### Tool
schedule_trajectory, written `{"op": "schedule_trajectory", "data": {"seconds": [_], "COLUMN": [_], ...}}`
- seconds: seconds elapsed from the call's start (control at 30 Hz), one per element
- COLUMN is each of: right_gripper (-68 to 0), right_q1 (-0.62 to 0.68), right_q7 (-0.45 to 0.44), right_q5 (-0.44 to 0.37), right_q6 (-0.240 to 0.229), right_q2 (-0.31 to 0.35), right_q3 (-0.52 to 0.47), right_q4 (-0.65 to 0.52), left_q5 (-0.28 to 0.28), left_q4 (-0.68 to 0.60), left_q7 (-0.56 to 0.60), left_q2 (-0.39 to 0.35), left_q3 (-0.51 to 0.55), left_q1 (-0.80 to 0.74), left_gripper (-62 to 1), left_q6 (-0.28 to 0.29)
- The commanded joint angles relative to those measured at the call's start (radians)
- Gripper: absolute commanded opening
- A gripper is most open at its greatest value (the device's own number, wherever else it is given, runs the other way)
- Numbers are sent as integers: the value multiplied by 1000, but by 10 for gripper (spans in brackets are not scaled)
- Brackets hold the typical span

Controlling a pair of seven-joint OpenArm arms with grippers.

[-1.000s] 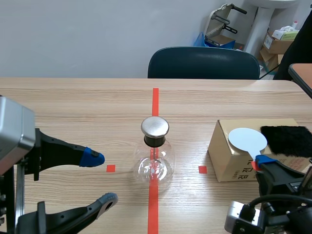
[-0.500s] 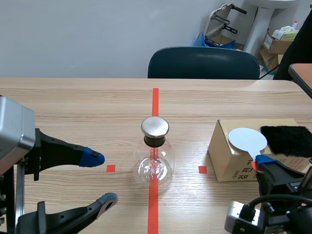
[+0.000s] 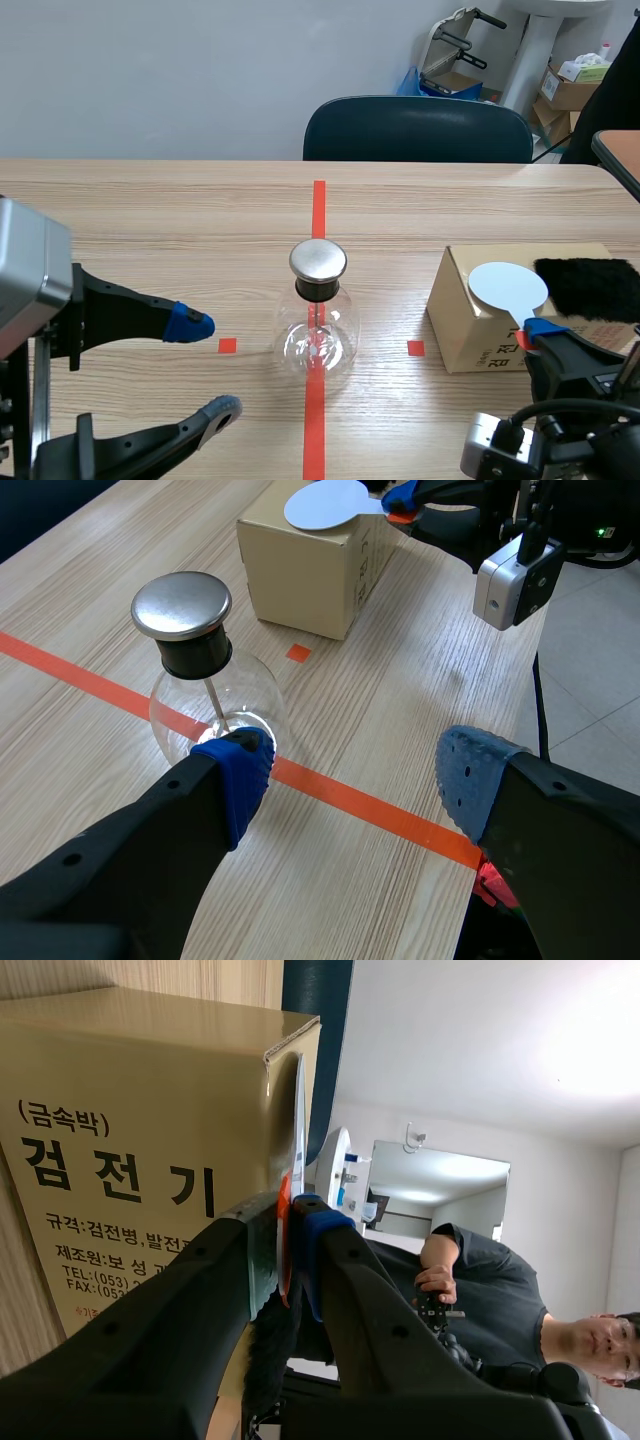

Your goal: Do the electroscope experiment

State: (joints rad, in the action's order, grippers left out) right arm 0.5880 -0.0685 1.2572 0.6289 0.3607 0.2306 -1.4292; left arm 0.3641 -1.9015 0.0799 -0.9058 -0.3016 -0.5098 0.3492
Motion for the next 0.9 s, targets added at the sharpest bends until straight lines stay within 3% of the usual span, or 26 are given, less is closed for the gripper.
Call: {"op": "schedule_trajectory", "data": {"seconds": [0.0, 0.87], "right_gripper": [-665, -665], "right_q1": [-6, -6], "right_q7": [3, 3], "right_q5": [0, 0], "right_q6": [11, 11], "right_q2": [16, 16], "right_q3": [-1, -1], "right_q4": [-8, -8], "left_q5": [11, 10], "left_q4": [-7, -7], "left_q7": [17, 2], "left_q2": [0, -1], "left_q3": [-3, -3], "left_q1": [-3, -3], "left_gripper": [-234, -234], "left_q6": [2, 2]}}
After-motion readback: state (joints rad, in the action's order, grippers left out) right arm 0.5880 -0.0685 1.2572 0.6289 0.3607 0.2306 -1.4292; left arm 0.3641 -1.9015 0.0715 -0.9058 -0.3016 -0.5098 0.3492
